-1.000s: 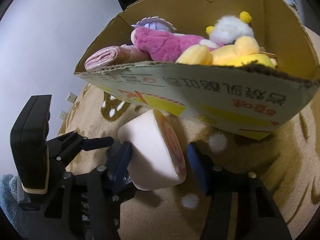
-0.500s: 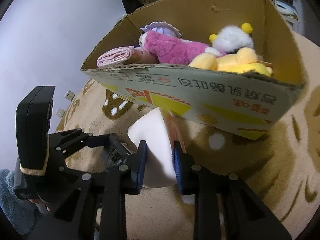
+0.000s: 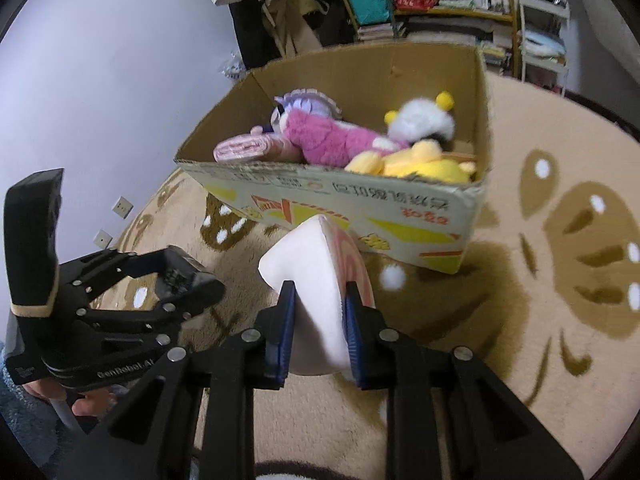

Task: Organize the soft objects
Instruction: 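Lift the tissue pack with the left tool while the right tool lifts the swirl cushion over the box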

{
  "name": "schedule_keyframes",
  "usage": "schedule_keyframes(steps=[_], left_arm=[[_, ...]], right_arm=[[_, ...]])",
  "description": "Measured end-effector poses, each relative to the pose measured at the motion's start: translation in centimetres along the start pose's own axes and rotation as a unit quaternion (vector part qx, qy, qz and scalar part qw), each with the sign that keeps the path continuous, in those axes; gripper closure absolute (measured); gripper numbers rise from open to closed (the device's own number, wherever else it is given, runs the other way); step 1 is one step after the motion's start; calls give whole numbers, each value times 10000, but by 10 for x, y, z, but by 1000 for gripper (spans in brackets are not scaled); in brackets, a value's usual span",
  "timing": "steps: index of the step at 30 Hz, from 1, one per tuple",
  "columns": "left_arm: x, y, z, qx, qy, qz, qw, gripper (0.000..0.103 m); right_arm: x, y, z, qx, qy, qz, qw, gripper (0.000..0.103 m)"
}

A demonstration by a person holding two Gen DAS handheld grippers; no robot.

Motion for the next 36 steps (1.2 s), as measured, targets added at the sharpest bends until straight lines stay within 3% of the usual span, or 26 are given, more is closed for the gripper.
schedule_keyframes(steps=[9,22,36], left_arm=[[-53,3,-13,-103,735,-430,9963,39],[-117,-6,-41,-321,1770,-1026,9783,39],[-140,-8,-78,-248,2360,-1167,9644,39]], right_arm=[[-44,-4,6,4,628,305,9976,79],[-101,-4,-9,1,1651,659,9841,79],[-112,-7,-46,-148,2255,608,9722,79]])
Point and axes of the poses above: each gripper's, at about its wrist camera, not at the fingertips, and x roughly the way its jaws point, y to its right, z to its underside, the point moved 6 cm from there along x, roughly the way its jaws point, and after that the axes turned 12 degrees about x, right-handed, at the moved point
